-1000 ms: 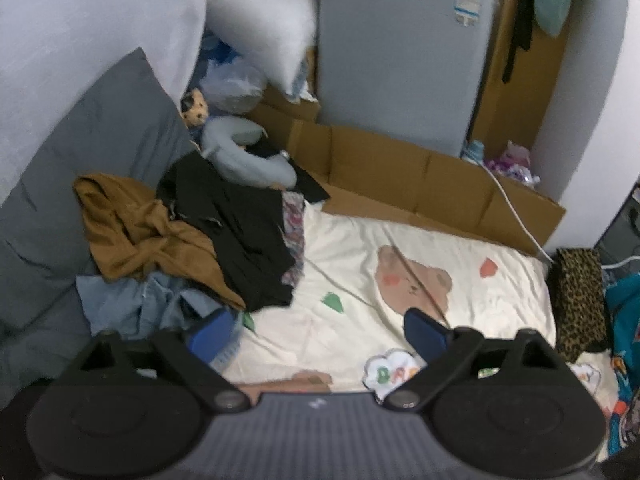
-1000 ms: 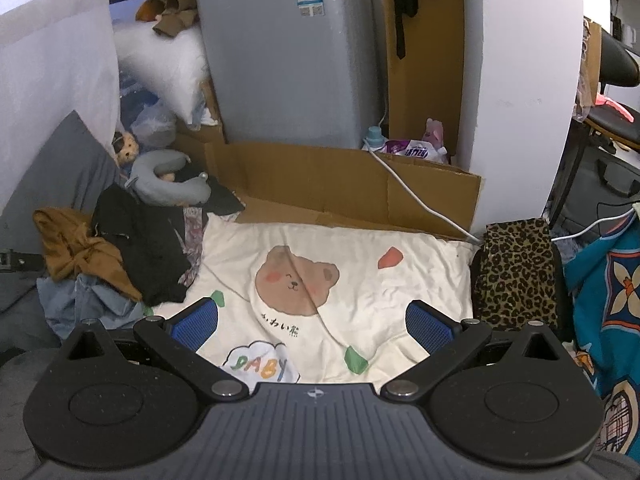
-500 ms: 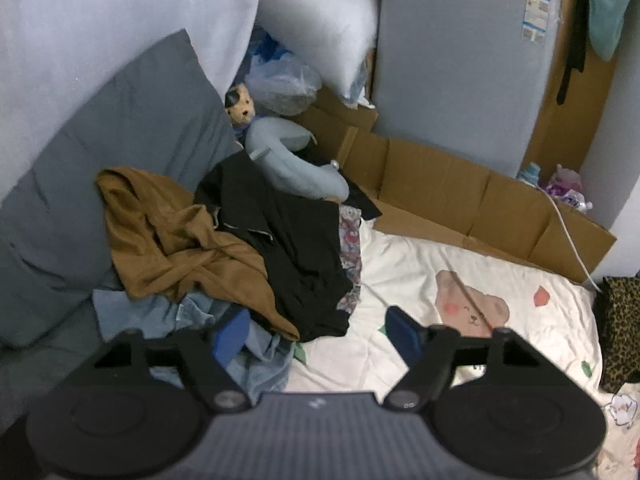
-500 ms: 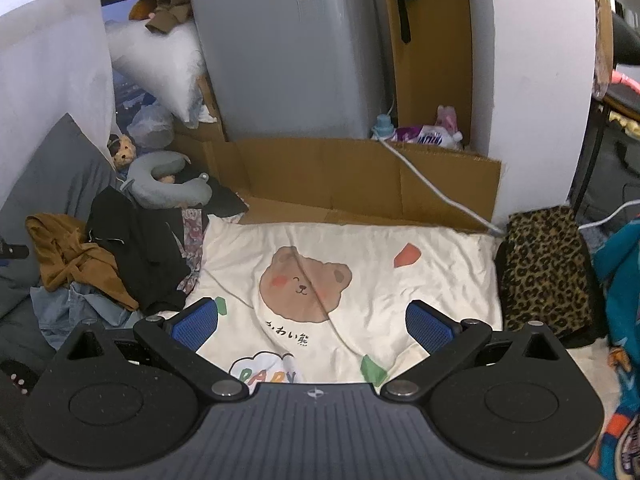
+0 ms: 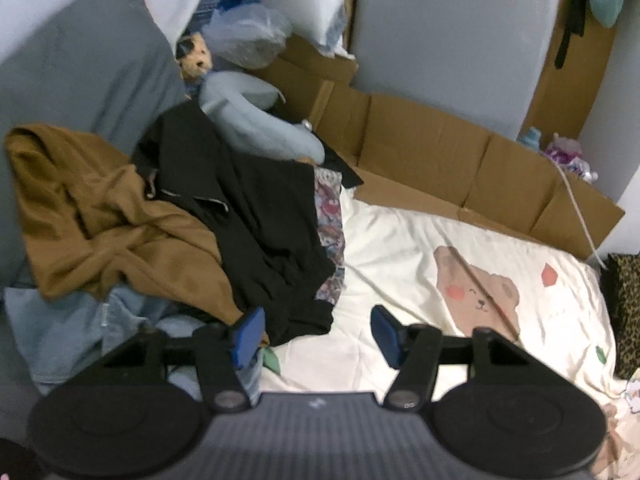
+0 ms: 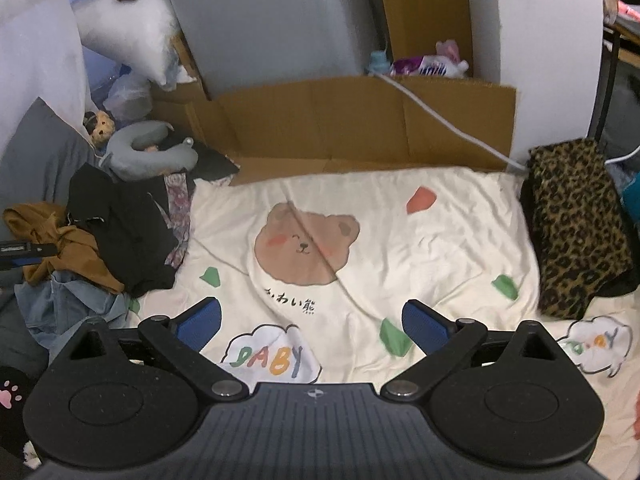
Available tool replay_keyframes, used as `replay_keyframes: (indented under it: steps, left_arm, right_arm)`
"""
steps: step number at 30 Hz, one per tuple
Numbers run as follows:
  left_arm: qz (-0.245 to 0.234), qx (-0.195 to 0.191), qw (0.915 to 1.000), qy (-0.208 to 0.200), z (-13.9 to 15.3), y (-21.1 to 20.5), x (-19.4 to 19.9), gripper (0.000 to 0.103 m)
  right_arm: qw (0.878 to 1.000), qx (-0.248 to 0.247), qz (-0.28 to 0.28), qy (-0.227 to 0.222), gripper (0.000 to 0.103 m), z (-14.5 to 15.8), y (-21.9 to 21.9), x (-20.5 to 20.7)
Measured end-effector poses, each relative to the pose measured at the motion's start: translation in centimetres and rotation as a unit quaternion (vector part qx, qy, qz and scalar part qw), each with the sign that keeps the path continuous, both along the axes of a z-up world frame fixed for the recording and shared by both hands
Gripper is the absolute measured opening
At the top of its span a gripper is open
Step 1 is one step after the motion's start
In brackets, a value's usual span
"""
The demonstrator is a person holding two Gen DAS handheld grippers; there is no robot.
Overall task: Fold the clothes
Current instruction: 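Reach the left tool into the clothes pile and close on the black garment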
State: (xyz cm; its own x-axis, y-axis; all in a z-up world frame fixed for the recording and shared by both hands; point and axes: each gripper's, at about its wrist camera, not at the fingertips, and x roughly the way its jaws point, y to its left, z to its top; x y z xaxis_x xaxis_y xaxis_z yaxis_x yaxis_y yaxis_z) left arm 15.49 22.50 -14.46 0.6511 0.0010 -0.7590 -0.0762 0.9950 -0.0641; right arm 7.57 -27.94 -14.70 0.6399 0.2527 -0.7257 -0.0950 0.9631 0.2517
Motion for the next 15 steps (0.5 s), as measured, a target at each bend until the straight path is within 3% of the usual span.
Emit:
replay_keyframes:
  steps: [15]
  left_arm:
    - [0.02, -0.001, 0.9995, 0.024, -9.7, 2.3, 7.8, 0.061]
  right_arm:
    - [0.999, 0.015, 0.006, 0.05, 0.097, -7.3, 0.9, 3.4]
